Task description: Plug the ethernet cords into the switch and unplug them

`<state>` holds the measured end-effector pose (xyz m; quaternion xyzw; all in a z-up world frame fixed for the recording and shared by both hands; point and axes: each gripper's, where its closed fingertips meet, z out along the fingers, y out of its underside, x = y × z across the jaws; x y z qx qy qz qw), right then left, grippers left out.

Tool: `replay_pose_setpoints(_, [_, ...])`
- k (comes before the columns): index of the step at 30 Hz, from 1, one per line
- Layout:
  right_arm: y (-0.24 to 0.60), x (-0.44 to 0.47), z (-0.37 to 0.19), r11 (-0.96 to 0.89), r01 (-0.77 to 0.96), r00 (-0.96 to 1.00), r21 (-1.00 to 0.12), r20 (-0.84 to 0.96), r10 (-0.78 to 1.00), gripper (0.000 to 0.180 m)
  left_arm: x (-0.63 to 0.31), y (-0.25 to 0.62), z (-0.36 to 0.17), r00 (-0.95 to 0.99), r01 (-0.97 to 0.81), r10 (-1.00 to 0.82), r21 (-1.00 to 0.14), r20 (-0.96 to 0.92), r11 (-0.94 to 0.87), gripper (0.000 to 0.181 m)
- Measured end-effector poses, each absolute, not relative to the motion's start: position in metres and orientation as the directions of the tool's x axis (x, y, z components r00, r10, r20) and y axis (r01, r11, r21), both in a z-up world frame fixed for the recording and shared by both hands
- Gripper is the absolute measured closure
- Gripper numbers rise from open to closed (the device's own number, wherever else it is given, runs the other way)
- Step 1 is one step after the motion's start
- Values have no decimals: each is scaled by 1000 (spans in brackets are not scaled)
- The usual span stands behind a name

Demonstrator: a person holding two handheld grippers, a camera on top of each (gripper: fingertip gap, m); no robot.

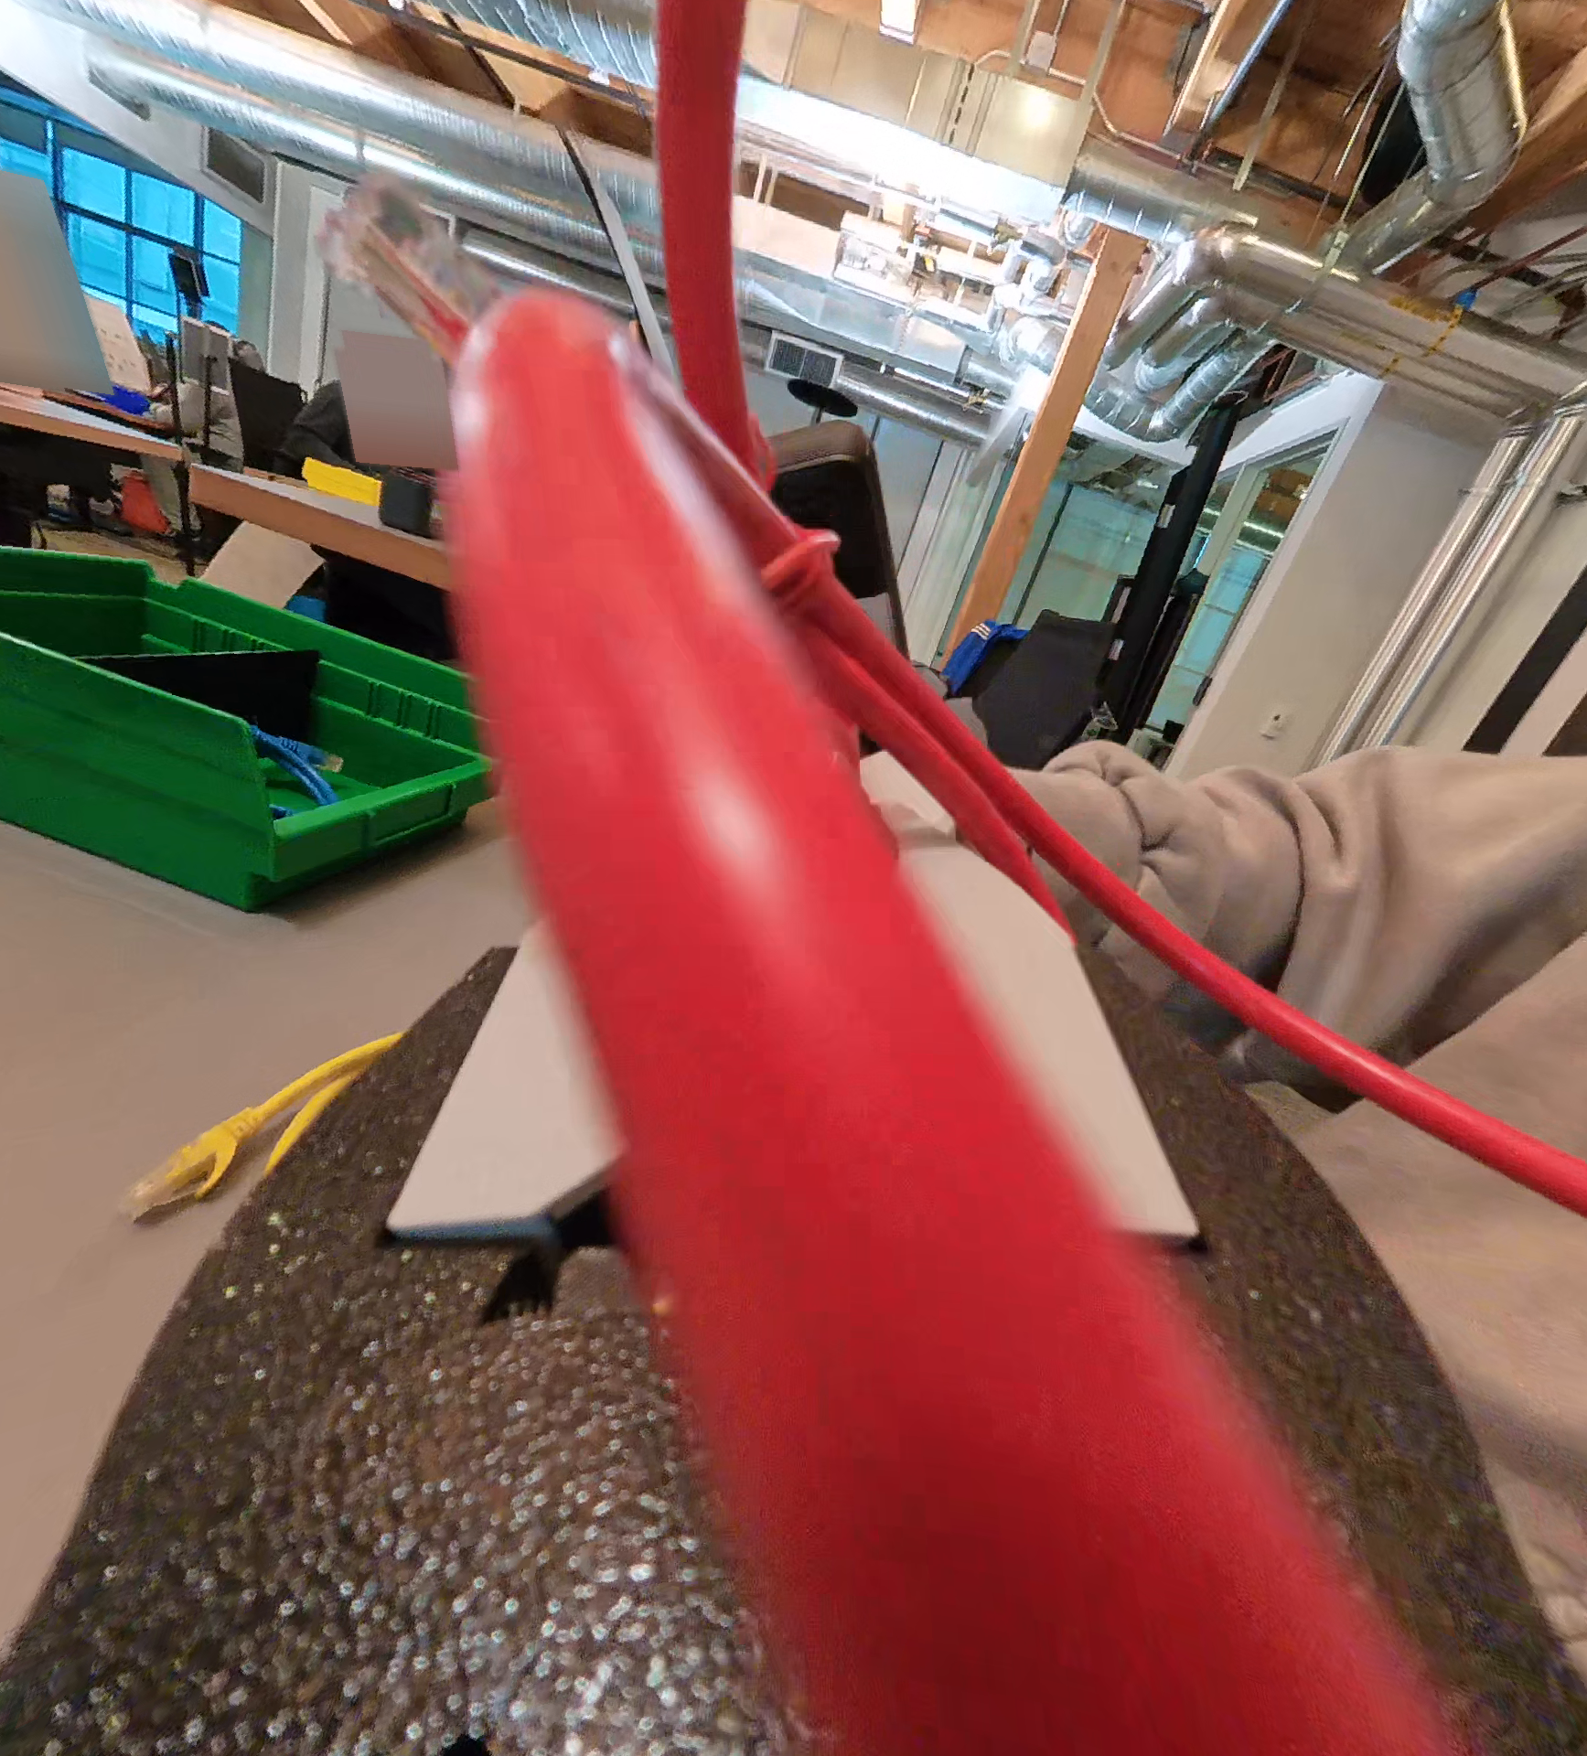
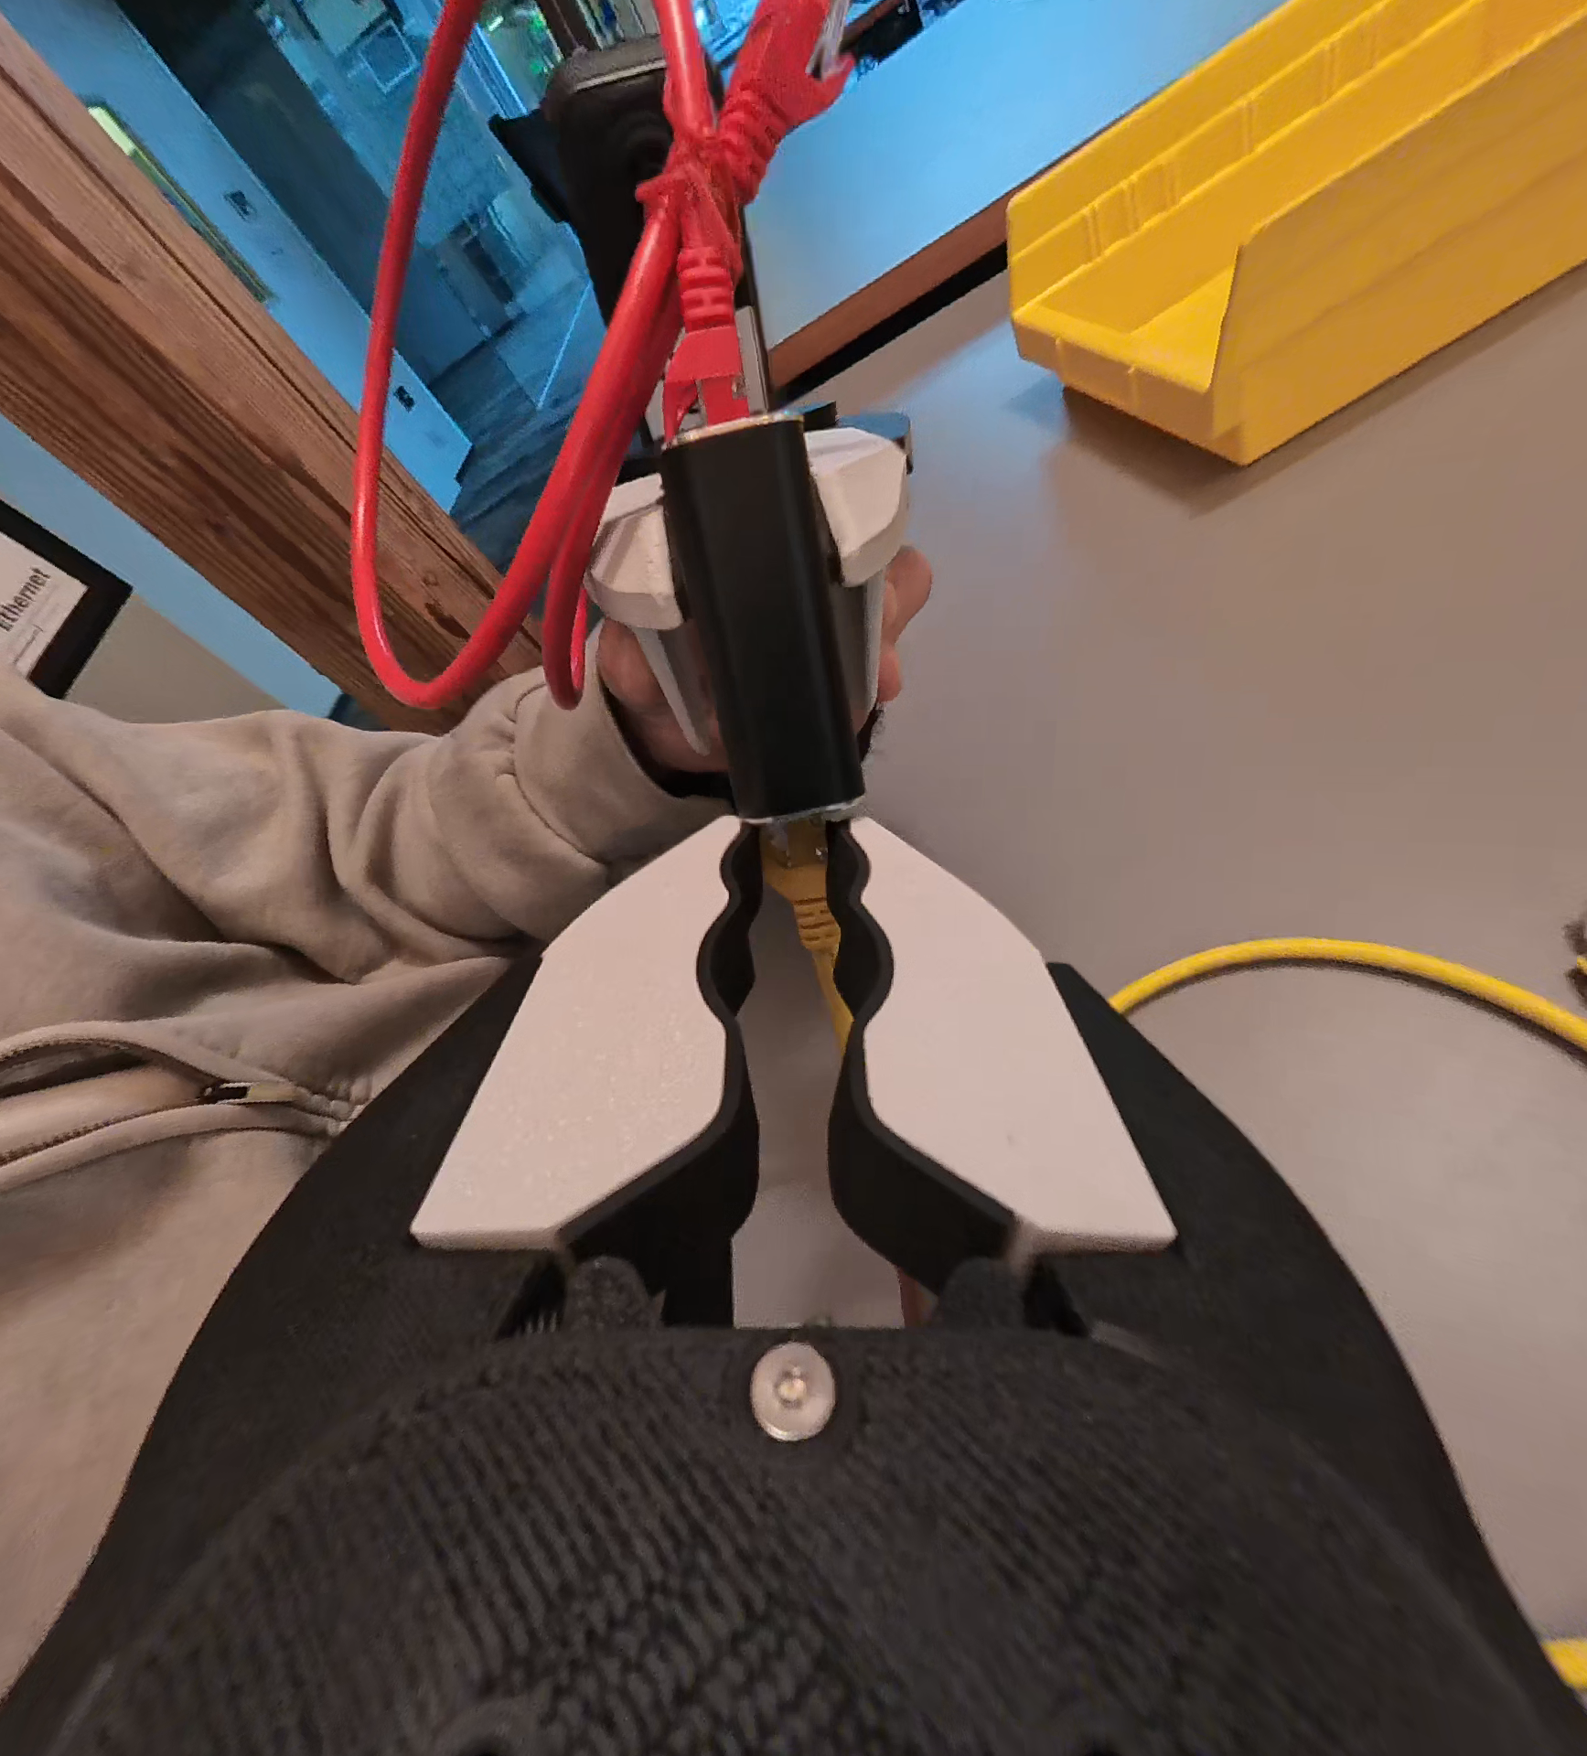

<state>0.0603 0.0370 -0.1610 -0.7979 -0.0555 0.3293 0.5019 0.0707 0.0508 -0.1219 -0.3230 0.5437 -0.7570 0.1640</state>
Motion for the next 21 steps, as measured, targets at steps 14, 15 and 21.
replay_pose_setpoints(14, [43, 75, -176, -571, -241, 771, -785, -512, 379, 165, 83, 61, -137, -696, -125, -588, -877, 411, -465, 155])
replay_pose_setpoints(15, [43, 75, -177, -579, -246, 766, -777, -522, 376, 165, 83, 60, -138, -694, -123, -592, -878, 409, -462, 155])
replay_pose_setpoints(21, [40, 76, -176, -627, -222, 764, -747, -533, 364, 165, 82, 59, -139, -699, -118, -599, -889, 391, -443, 156])
